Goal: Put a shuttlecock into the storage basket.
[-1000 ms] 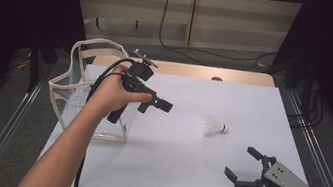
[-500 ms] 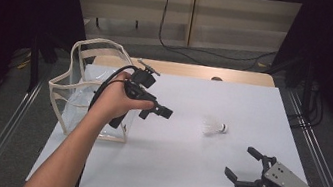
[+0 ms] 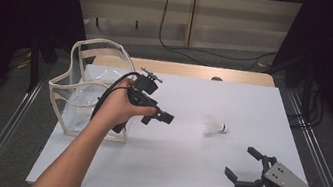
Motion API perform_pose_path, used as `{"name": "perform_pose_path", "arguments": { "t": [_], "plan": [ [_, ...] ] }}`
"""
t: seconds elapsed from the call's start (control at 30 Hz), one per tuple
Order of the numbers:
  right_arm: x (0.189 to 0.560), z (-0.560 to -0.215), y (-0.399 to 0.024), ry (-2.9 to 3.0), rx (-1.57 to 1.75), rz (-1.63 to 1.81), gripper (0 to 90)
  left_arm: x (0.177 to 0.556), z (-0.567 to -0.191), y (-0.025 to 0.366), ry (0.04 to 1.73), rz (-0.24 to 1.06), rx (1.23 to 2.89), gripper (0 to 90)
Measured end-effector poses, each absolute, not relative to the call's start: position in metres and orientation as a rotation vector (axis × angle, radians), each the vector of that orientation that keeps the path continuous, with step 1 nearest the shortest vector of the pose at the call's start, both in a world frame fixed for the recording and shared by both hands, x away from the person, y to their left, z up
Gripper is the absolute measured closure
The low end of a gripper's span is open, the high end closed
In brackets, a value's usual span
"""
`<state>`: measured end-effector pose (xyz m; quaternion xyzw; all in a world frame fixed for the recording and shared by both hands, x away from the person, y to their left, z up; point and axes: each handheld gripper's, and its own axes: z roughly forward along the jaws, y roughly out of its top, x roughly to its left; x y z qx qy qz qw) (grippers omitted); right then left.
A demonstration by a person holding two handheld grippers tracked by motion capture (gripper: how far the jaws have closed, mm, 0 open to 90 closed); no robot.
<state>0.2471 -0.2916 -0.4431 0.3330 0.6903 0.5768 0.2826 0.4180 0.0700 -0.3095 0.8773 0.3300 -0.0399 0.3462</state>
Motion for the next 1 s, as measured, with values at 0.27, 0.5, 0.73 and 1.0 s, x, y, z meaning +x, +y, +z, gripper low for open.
{"name": "perform_pose_path", "arguments": {
  "t": [0.27,0.5,0.73,1.0],
  "plan": [
    [0.247,-0.443,-0.291,1.849,0.891,1.546,1.0,0.416,-0.324,0.063,0.840,-0.076,2.296,11.5],
    [0.248,-0.443,-0.291,1.850,0.891,1.544,1.0,0.413,-0.337,0.056,0.831,-0.086,2.295,11.3],
    [0.247,-0.443,-0.292,1.849,0.893,1.546,1.0,0.413,-0.349,0.049,0.814,-0.091,2.311,10.7],
    [0.247,-0.443,-0.292,1.849,0.891,1.545,1.0,0.412,-0.361,0.041,0.809,-0.108,2.290,9.9]
  ]
}}
